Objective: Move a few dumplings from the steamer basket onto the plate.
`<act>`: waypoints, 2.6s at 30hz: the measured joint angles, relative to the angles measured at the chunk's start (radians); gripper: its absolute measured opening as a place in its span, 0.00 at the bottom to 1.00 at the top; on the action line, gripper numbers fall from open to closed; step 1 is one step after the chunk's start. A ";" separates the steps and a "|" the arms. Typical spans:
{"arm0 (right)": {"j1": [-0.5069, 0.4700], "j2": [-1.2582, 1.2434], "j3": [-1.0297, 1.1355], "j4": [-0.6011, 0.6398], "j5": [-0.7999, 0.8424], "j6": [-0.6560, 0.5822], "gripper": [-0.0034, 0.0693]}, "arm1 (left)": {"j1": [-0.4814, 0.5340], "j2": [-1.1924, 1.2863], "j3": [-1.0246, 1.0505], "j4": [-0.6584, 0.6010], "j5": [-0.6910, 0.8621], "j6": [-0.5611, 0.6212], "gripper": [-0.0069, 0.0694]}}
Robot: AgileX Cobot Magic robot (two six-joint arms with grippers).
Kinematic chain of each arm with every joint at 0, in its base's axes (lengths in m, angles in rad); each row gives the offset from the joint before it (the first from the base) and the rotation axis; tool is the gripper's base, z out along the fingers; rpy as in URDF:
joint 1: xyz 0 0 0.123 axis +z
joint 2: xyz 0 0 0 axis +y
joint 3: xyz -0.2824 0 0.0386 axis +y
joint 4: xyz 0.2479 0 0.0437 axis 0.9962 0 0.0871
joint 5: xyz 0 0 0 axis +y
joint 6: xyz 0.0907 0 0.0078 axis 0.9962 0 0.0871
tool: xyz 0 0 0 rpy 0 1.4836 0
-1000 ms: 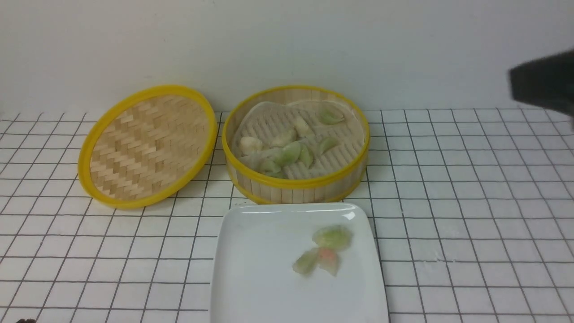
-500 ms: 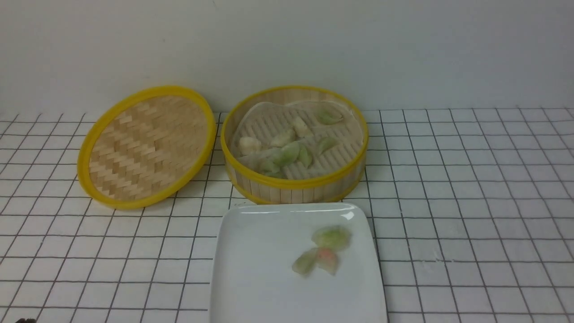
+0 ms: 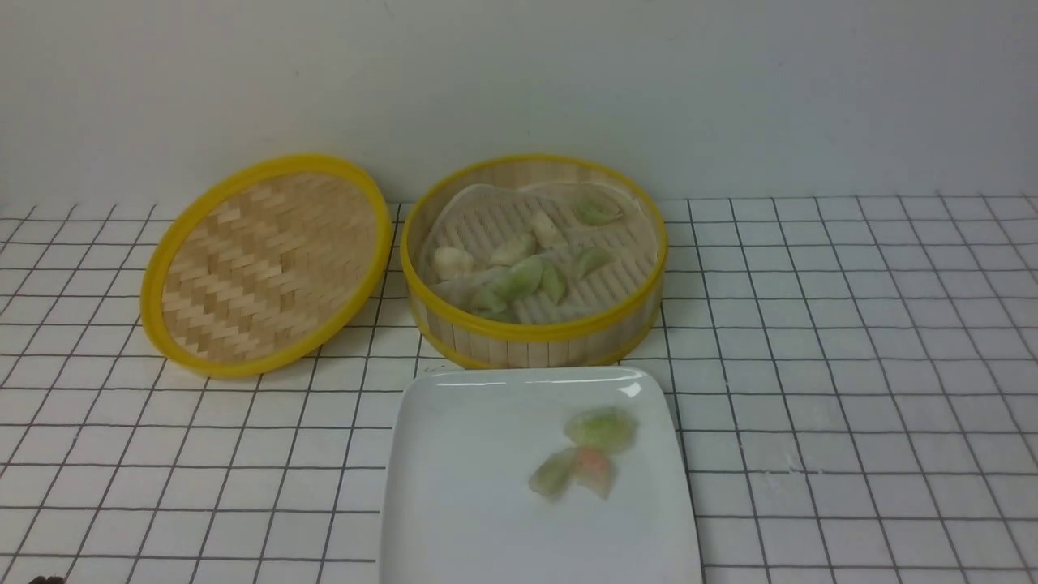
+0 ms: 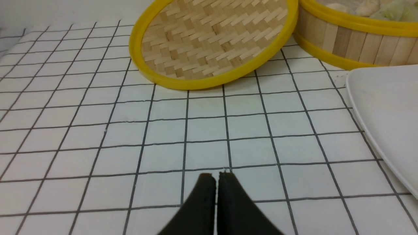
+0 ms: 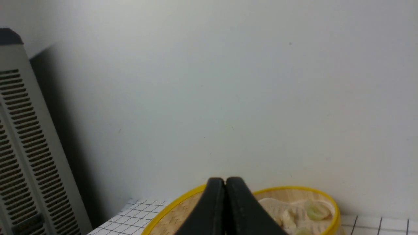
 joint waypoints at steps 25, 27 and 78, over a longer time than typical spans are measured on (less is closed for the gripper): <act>-0.586 0.000 0.332 0.446 0.131 -0.707 0.03 | 0.000 0.000 0.000 0.000 0.000 0.000 0.08; -0.614 0.000 0.333 0.443 0.130 -0.705 0.03 | 0.000 0.000 0.000 0.000 0.000 0.000 0.08; -0.625 0.000 0.333 0.443 0.130 -0.705 0.03 | 0.000 0.000 0.000 0.000 0.000 0.000 0.08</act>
